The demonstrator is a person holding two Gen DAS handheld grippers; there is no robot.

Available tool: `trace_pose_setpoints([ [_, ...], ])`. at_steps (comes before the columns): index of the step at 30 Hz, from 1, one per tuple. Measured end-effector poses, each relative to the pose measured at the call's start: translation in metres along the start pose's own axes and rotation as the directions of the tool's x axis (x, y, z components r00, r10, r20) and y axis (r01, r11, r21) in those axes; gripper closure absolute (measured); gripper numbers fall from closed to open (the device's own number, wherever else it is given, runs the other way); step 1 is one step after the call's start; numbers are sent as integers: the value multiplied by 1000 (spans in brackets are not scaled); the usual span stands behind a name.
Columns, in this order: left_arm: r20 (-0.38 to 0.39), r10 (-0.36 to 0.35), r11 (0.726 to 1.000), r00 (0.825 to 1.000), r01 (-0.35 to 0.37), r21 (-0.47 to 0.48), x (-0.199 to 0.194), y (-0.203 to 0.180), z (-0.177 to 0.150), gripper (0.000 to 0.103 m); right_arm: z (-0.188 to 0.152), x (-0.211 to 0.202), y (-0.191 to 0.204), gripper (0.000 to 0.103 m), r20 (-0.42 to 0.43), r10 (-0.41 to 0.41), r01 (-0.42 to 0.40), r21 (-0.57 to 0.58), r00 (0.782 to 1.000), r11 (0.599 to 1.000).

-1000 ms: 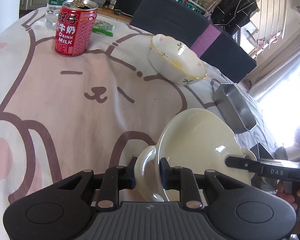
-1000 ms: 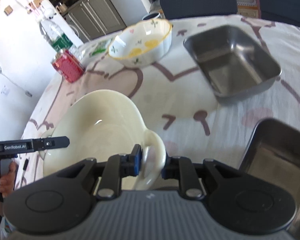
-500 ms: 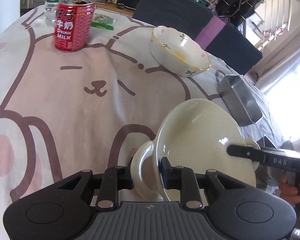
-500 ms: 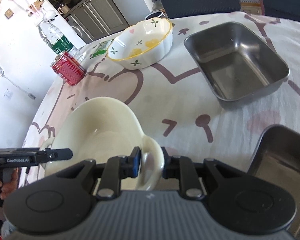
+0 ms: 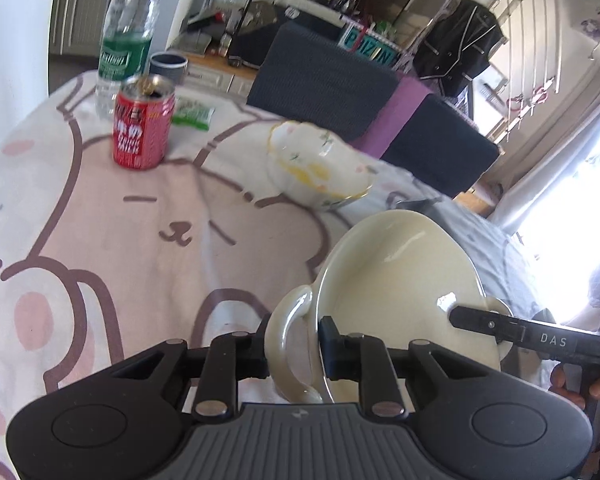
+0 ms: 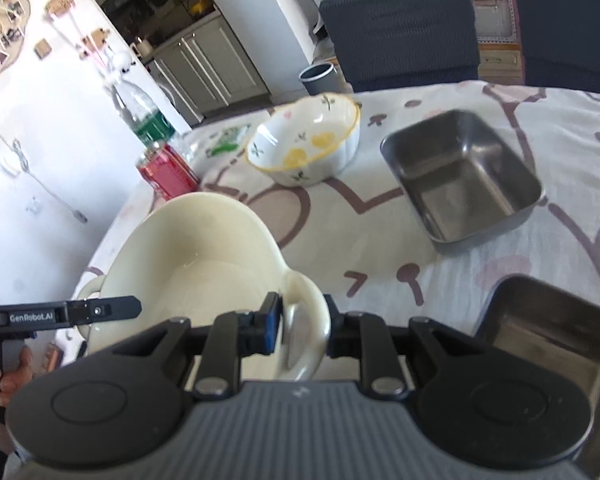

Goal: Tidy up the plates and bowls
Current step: 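Carry the held cream bowl with both tools toward the white plate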

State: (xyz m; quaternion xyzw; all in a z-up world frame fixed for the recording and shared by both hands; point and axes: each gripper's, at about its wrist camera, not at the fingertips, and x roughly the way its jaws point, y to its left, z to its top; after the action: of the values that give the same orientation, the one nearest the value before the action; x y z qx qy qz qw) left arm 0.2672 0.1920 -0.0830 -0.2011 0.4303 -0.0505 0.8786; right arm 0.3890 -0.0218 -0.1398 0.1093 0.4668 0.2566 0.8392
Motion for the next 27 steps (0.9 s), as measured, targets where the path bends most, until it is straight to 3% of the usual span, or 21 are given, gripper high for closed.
trace_pose_setpoints([
  [15, 60, -81, 994, 995, 76, 72, -55, -104, -33, 79, -28, -135, -16, 77, 106, -51, 45, 60, 993, 997],
  [27, 31, -162, 977, 986, 156, 143, -59, -165, -72, 79, -77, -211, -42, 77, 150, -137, 113, 160, 979, 981],
])
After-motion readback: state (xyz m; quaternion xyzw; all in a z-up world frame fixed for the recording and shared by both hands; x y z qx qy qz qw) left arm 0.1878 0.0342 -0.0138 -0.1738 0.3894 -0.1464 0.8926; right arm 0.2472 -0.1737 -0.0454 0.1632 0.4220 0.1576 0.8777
